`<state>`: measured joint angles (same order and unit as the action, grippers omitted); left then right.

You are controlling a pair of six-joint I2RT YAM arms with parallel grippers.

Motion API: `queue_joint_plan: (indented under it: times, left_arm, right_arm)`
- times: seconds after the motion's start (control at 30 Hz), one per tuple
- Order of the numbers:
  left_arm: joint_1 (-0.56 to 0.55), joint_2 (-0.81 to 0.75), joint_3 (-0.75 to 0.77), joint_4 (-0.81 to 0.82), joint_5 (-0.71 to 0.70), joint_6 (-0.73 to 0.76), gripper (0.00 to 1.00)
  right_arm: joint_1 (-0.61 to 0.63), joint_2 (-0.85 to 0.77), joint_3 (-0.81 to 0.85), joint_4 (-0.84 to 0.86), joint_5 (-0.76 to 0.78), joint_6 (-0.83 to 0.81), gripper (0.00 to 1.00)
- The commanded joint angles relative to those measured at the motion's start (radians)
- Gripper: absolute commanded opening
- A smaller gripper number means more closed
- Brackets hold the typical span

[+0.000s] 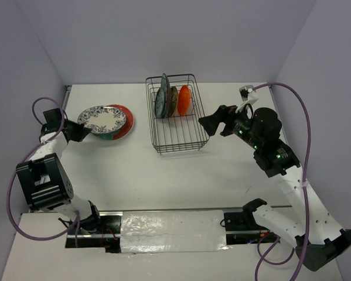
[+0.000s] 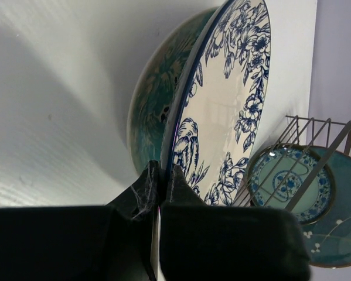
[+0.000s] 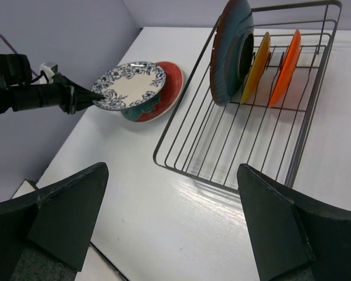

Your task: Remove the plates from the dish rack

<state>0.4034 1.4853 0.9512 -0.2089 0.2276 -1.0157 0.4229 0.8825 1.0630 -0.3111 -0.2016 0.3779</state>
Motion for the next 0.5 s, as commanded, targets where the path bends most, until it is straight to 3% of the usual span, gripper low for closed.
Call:
queue_joint_plan:
  times: [0.0, 0.1, 0.17, 0.4, 0.47]
  left_arm:
    - [-0.003, 0.012, 0.034, 0.262, 0.098, -0.078, 0.0]
    - [-0.006, 0.038, 0.003, 0.289, 0.101, -0.083, 0.0]
    - [-0.014, 0.055, -0.011, 0.299, 0.102, -0.081, 0.08]
    - [-0.067, 0.095, -0.025, 0.287, 0.075, -0.073, 0.14]
    - [-0.077, 0.096, -0.026, 0.283, 0.062, -0.069, 0.2]
  right_arm:
    - [0.004, -0.028, -0.017, 0.014, -0.018, -0.016, 0.98]
    - [0.002, -0.028, -0.02, 0.012, -0.016, -0.02, 0.98]
    - [0.002, -0.027, -0.021, 0.013, -0.016, -0.019, 0.98]
    - [0.002, -0.022, -0.026, 0.009, -0.021, -0.027, 0.98]
    - [0.002, -0.025, -0.026, 0.006, -0.016, -0.03, 0.98]
